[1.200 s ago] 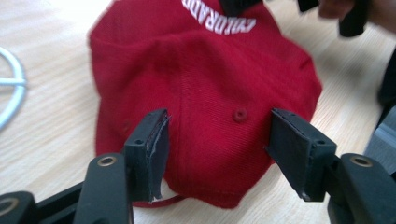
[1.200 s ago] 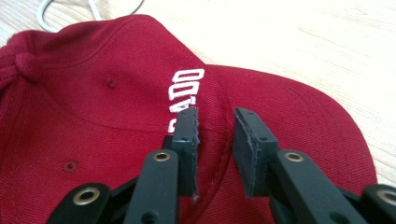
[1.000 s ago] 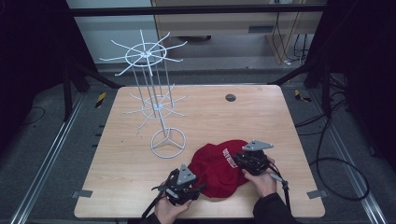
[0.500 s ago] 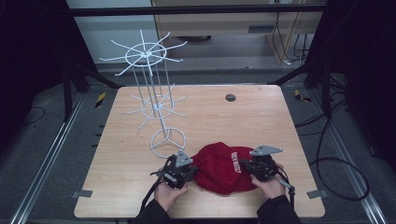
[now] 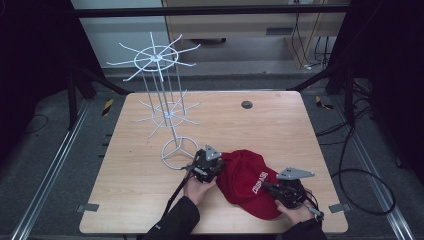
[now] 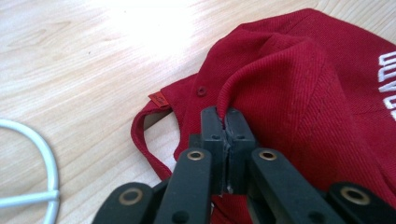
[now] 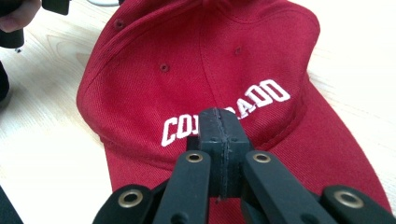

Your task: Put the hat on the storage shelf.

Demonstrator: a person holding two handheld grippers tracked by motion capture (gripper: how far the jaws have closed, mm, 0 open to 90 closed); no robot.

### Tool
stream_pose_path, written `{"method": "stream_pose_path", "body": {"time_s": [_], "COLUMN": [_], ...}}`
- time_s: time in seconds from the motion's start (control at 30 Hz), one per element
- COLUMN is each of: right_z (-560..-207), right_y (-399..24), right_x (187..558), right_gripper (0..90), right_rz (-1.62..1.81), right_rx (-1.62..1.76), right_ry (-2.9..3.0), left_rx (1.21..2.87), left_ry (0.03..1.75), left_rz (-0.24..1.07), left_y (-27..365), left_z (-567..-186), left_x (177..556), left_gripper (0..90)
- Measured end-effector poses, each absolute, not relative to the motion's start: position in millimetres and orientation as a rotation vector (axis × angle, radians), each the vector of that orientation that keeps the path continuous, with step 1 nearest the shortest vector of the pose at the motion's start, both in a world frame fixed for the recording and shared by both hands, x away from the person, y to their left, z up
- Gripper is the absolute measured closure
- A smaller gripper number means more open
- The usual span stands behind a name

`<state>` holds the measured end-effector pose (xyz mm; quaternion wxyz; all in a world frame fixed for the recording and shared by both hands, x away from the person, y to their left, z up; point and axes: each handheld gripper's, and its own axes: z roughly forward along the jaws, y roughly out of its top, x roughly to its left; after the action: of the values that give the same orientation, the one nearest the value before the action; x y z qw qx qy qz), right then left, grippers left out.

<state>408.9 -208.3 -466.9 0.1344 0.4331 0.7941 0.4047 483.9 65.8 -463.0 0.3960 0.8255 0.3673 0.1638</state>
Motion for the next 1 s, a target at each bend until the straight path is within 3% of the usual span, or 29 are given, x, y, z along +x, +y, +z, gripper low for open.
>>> {"method": "stream_pose_path", "body": {"time_s": [0.17,0.4,0.77,1.0], "right_z": [-456,-436,-428,-439], "right_y": [-213,-204,-141,-111], "right_x": [408,413,435,450], "right_gripper": [79.8,64.4,31.9,17.4], "right_rz": [1.249,1.329,1.363,1.290], "right_rx": [1.191,1.142,1.112,1.141], "right_ry": [2.221,2.158,2.215,2.180], "left_rx": [2.081,2.036,1.955,1.899], "left_ry": [0.913,0.955,1.117,1.200], "left_rz": [0.416,0.455,0.503,0.564], "left_y": [95,155,234,262], "left_z": [-447,-434,-443,-451], "left_x": [468,438,415,420], "left_gripper": [71.4,61.6,51.1,43.4]}}
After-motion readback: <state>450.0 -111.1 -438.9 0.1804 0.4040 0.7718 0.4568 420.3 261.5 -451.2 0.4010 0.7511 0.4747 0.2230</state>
